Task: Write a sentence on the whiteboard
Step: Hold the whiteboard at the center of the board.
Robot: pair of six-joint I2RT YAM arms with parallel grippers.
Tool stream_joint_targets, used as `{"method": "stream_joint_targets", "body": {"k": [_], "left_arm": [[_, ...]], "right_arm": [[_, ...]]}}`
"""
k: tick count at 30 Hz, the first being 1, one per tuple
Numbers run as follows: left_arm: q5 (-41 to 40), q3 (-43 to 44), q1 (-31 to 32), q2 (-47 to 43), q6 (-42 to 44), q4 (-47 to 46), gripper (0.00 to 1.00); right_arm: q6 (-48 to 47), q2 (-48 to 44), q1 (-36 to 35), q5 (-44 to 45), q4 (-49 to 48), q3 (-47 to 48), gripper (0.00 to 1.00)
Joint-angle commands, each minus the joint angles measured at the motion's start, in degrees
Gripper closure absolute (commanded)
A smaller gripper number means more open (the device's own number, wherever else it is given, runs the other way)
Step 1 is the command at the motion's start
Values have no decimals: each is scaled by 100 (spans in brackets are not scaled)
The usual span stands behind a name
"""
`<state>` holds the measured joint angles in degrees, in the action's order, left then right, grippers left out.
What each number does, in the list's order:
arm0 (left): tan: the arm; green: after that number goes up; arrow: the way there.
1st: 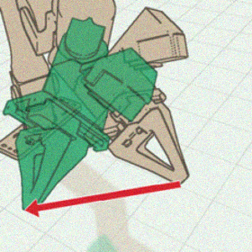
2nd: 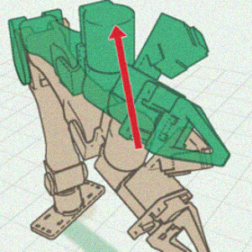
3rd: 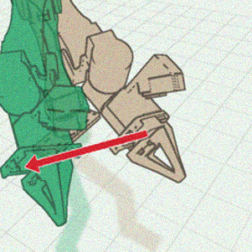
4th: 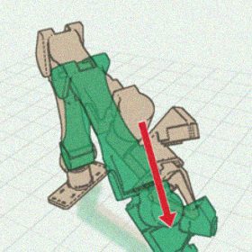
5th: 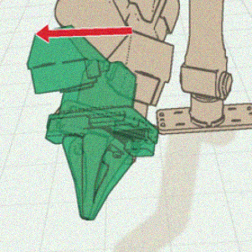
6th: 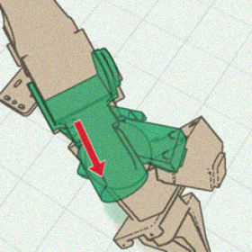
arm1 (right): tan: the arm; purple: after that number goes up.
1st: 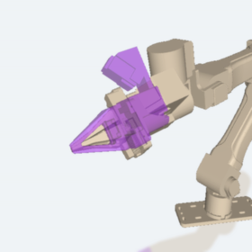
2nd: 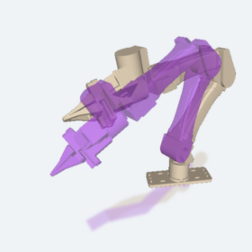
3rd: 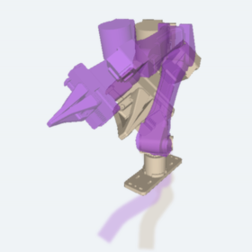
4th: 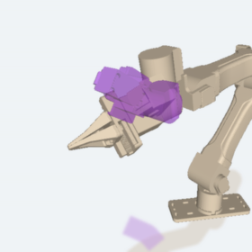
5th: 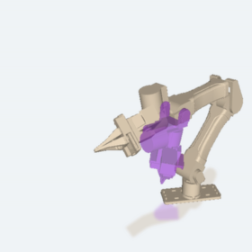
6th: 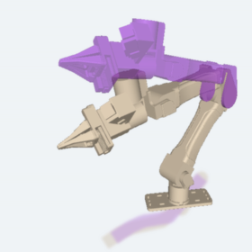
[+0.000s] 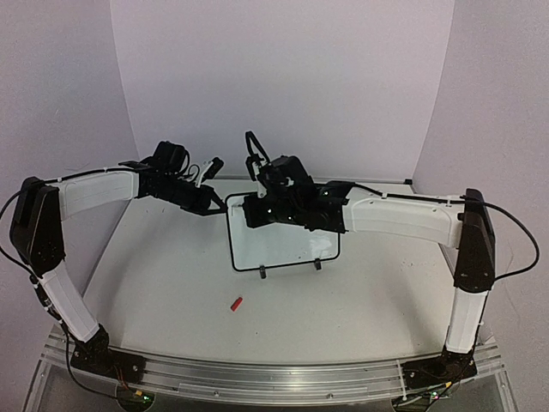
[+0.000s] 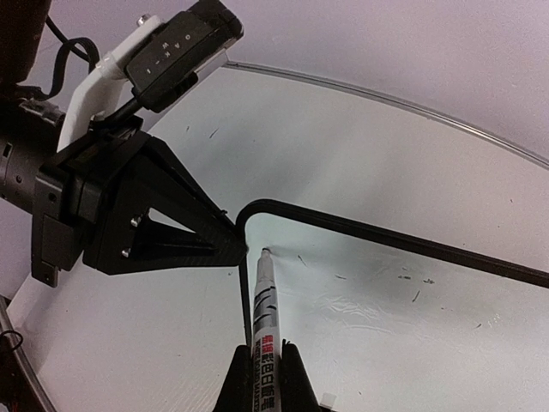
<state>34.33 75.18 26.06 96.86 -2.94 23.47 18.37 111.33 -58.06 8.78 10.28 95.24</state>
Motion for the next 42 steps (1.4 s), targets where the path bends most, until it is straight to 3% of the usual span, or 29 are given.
{"method": "stream_joint_targets", "body": {"k": [1,19,26,30,42], "left_arm": [[92,-11,12,-24,34,-149,99],[101,-12,18,-21,30,-165,99],[24,-8,15,-10,-17,-160,69],[-123,100,16,57,-81,-153,63],[83,295,13,368,-121,-224,79]], "right_arm": [[-79,12,-16,239,-88,192,100],[140,-278,-17,95,-79,-525,100],[90,-337,-12,35,-104,-479,100],[51,-345,-15,73,-106,-427,100],[-36,-339,-21,364,-113,-343,100]]}}
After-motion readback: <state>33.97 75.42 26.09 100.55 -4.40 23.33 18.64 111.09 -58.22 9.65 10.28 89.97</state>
